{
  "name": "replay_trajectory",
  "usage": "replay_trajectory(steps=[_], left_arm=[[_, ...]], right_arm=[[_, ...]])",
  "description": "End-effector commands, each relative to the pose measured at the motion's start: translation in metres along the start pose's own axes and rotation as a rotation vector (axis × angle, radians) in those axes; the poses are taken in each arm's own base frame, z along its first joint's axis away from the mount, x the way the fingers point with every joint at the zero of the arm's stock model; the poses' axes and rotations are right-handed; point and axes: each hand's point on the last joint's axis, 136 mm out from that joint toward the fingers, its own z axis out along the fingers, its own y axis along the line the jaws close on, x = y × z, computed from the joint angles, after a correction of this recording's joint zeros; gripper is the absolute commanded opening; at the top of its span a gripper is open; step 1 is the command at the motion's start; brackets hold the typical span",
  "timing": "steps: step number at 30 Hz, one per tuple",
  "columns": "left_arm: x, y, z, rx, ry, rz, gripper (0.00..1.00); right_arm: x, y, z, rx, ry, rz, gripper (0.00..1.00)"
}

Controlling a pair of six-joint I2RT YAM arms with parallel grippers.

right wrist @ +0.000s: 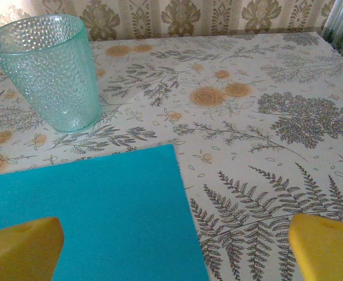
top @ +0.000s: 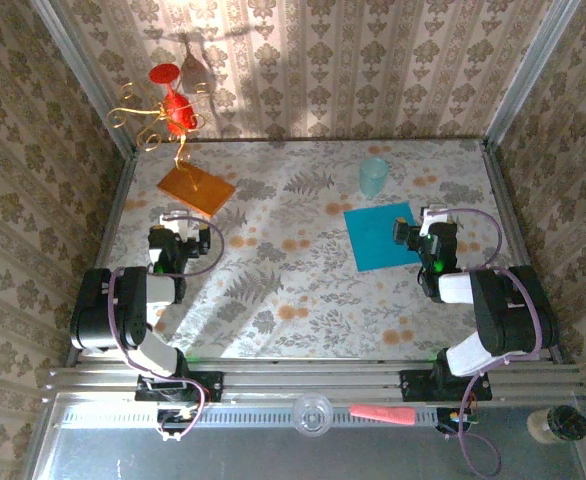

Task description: Fold a paper plane with a square sheet of paper (pick it up from the middle)

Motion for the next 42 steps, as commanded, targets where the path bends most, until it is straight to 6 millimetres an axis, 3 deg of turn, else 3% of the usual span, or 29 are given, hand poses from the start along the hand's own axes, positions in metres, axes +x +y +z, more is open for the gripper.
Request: replay_trajectory(steps=[1, 7, 10, 17, 21, 25, 30, 34, 40, 42], left_arm=[[-0.008, -0.001, 0.002, 0.012, -0.019, -0.008, 1.00], [-0.008, 0.004, 0.001, -0.013, -0.025, -0.019, 1.00], [-0.014, 0.006, -0.011, -0.028, -0.072, -0.022, 1.00], [-0.057, 0.018, -0.043, -0.095, -0.055, -0.098, 1.00], [-0.082, 0.020, -0.065, -0.085, 0.061, -0.362, 1.00], [-0.097, -0.004, -0.076, 0.053, 0.134, -0.486, 1.00], [-0.092, -0.052, -0.079, 0.291, 0.251, -0.610, 1.00], [-0.081, -0.105, -0.080, 0.412, 0.346, -0.575, 1.00], [-0.062, -0.181, -0.086, 0.475, 0.488, -0.474, 1.00], [-0.056, -0.206, -0.088, 0.496, 0.530, -0.460, 1.00]], right_arm=[[-0.003, 0.004, 0.002, -0.017, -0.008, -0.010, 1.00], [-0.004, 0.003, 0.000, -0.014, -0.020, -0.008, 1.00], [-0.017, -0.003, -0.012, 0.011, -0.048, 0.005, 1.00], [-0.065, -0.022, -0.042, 0.122, 0.008, 0.158, 1.00], [-0.059, -0.011, -0.054, 0.080, 0.175, 0.280, 1.00], [-0.047, 0.017, -0.059, -0.037, 0.355, 0.366, 1.00], [-0.022, 0.056, -0.058, -0.180, 0.620, 0.431, 1.00], [-0.002, 0.070, -0.044, -0.179, 0.740, 0.431, 0.91], [0.020, 0.083, -0.015, -0.166, 0.857, 0.418, 0.63], [0.027, 0.083, -0.006, -0.156, 0.865, 0.408, 0.60]])
